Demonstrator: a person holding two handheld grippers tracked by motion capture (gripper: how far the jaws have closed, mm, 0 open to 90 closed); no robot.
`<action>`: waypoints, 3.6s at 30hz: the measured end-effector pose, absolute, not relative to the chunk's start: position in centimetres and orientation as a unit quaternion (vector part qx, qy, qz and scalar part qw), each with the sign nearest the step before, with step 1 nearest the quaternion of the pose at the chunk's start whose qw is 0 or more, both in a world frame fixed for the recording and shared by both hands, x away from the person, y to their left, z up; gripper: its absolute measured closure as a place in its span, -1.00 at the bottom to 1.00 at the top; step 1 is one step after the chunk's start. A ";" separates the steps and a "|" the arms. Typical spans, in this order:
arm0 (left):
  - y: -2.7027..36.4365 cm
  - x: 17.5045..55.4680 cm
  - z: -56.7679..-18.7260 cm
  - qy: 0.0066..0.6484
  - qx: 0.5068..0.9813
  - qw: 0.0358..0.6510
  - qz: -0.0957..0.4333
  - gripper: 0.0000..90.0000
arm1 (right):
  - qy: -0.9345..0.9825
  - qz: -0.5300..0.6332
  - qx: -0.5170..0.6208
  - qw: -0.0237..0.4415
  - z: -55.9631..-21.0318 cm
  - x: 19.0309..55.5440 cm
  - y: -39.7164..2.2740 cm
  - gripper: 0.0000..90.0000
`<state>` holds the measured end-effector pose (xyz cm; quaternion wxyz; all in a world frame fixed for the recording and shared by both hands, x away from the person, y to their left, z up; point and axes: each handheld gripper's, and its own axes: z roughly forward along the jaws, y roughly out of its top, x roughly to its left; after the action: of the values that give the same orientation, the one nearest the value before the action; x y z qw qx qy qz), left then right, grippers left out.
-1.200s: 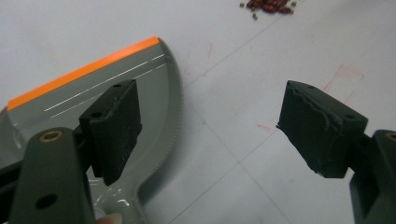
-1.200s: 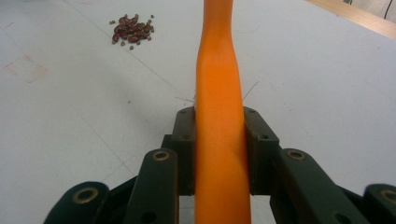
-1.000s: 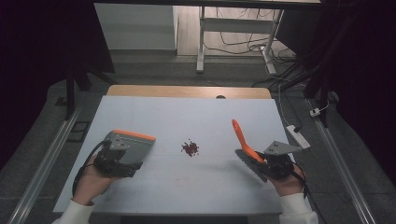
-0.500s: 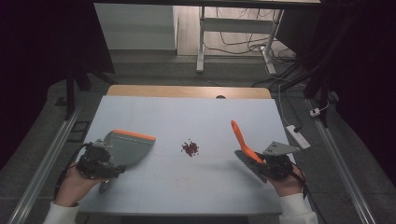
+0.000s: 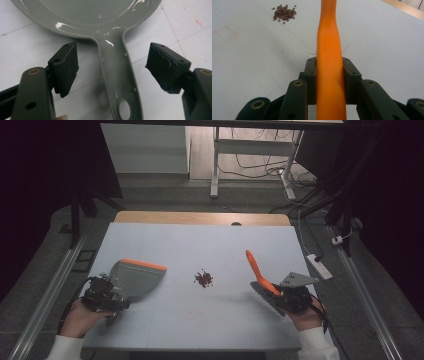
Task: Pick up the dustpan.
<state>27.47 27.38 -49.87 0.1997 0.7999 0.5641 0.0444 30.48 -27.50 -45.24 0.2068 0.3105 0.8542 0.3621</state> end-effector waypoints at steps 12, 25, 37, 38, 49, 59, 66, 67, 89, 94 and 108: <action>27.2 28.3 -51.7 0.577 0.791 0.202 0.034 -0.26 | 0.854 0.364 0.307 0.209 -45.1 30.4 -27.4 0.55; 27.3 28.5 -51.9 0.588 0.782 0.205 0.037 0.04 | 0.857 0.360 0.307 0.208 -45.2 30.4 -27.3 0.55; 27.2 28.5 -51.8 0.590 0.778 0.212 0.040 0.36 | 0.857 0.359 0.306 0.206 -45.2 30.4 -27.4 0.55; 27.2 28.5 -51.8 0.590 0.778 0.212 0.042 0.36 | 0.858 0.359 0.305 0.206 -45.2 30.4 -27.4 0.55; 28.0 28.3 -51.7 0.580 0.779 0.230 0.054 0.37 | 0.857 0.364 0.302 0.205 -45.0 30.4 -27.4 0.55; 29.0 28.0 -51.4 0.572 0.776 0.257 0.066 0.38 | 0.858 0.362 0.300 0.205 -45.0 30.3 -27.3 0.55; 29.4 28.0 -51.6 0.564 0.778 0.269 0.063 0.38 | 0.858 0.362 0.300 0.206 -45.0 30.3 -27.3 0.55; 29.5 28.0 -51.7 0.563 0.778 0.273 0.063 0.38 | 0.858 0.362 0.300 0.206 -45.0 30.3 -27.3 0.55; 31.0 28.4 -51.4 0.493 0.779 0.377 0.088 0.38 | 0.846 0.366 0.311 0.229 -44.0 30.3 -27.7 0.55; 30.5 28.2 -51.2 0.479 0.784 0.387 0.083 0.38 | 0.843 0.372 0.314 0.228 -44.0 30.3 -27.7 0.55; 29.3 26.8 -50.0 0.430 0.796 0.418 0.079 0.38 | 0.845 0.381 0.303 0.221 -44.3 30.7 -26.7 0.55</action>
<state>26.83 29.29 -49.96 0.4181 0.7964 0.4297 0.0789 30.74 -26.69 -44.33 0.2210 0.3032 0.8451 0.3809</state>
